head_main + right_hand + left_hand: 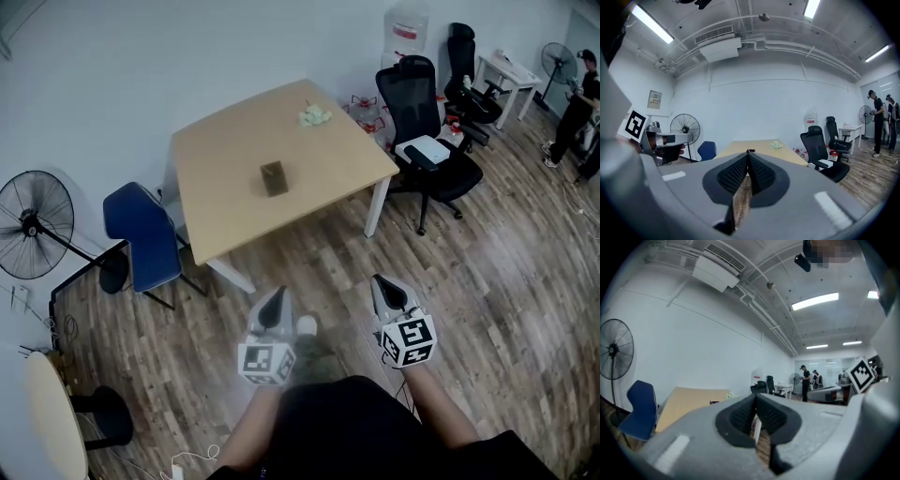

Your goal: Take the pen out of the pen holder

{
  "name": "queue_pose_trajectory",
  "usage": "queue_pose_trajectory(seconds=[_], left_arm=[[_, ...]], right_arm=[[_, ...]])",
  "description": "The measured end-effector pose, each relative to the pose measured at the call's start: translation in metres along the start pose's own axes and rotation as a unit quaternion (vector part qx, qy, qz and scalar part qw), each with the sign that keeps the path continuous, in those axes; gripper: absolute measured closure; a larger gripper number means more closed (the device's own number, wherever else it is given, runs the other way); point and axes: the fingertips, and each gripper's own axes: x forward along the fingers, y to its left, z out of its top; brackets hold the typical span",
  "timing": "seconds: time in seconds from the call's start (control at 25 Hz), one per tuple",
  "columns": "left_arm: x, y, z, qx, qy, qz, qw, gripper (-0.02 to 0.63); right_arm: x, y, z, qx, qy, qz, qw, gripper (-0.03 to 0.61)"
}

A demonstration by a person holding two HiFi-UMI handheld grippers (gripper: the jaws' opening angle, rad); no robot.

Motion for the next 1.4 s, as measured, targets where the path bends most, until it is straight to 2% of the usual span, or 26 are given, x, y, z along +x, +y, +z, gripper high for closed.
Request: queue_pose_trajectory(seconds=[0.2,0.4,0.84,1.4], left_arm=[[0.048,0.028,0.001,-0.007,-0.002,-0.009,0.9999,0.612],[0.094,0.073,-0.001,-0.02,0.006,-0.003,0.9998,0.612],[0.195,0.193,0.035,-0.028,0.005,-0.007,0.9996,0.612],[0.283,0.296,0.046,-0.043,0.0,-0.014,0.999,0.611]], right_arm=[[0.045,-0.026,0.0,0.001,0.022,-0.031,0.999,0.575],[0.109,-0.031,0.008,0.004,0.037,-0.018,0.999,0.575],[0.273,-0.026,0.06,-0.014,0.044,-0.002,0.999,0.575],[0.406,-0.03,0.084,-0.023,0.057,-0.01,0.998,0.575]])
